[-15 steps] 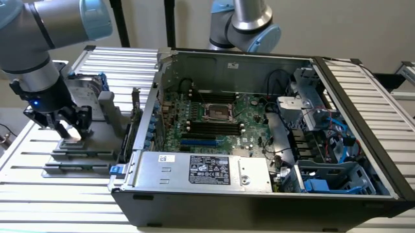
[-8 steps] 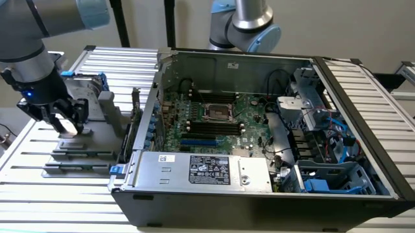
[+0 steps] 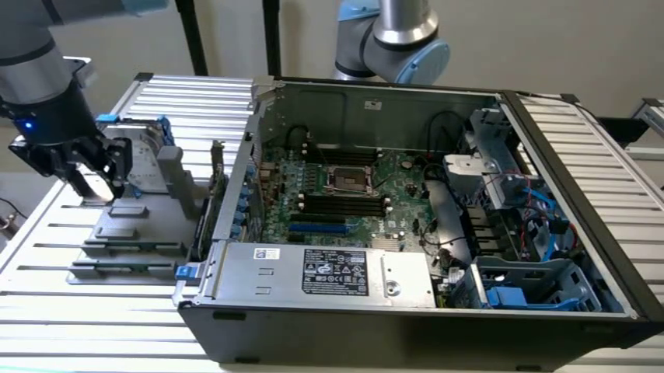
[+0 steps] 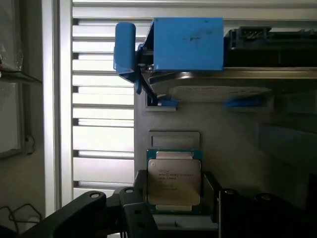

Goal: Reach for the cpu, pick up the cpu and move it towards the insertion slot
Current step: 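Pick up the cpu and move it towards the insertion slot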

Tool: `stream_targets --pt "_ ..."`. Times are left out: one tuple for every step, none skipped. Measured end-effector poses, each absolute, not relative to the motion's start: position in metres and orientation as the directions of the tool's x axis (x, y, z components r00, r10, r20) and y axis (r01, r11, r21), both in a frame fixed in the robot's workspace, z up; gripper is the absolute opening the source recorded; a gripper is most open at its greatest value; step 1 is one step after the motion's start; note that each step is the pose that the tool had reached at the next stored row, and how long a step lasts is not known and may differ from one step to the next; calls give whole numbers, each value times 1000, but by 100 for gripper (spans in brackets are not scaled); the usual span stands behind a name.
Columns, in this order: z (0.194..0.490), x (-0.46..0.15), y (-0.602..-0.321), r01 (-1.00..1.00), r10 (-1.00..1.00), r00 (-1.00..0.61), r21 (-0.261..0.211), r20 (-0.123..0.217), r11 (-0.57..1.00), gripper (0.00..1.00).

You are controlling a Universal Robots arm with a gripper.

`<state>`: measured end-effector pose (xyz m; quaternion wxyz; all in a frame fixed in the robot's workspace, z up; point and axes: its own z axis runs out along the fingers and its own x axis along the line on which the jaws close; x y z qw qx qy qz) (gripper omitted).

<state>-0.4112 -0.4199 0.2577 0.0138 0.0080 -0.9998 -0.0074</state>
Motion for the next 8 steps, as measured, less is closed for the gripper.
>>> stream_targets --pt "262 -411 -420 -16 -16 -999 15 28 1000 54" --pt "266 -411 -420 -16 -16 -999 15 29 1000 54" --pt "271 -410 -420 -16 -16 -999 15 30 1000 54" --pt "276 -410 -420 -16 -16 -999 15 30 1000 54" --pt "280 -409 -420 -16 -16 -999 15 31 1000 54" --pt "285 -409 -420 -16 -16 -999 15 31 1000 54" --pt "289 -408 -420 -16 -16 -999 15 32 1000 54" --pt "294 -407 -420 -16 -16 -999 15 32 1000 54"
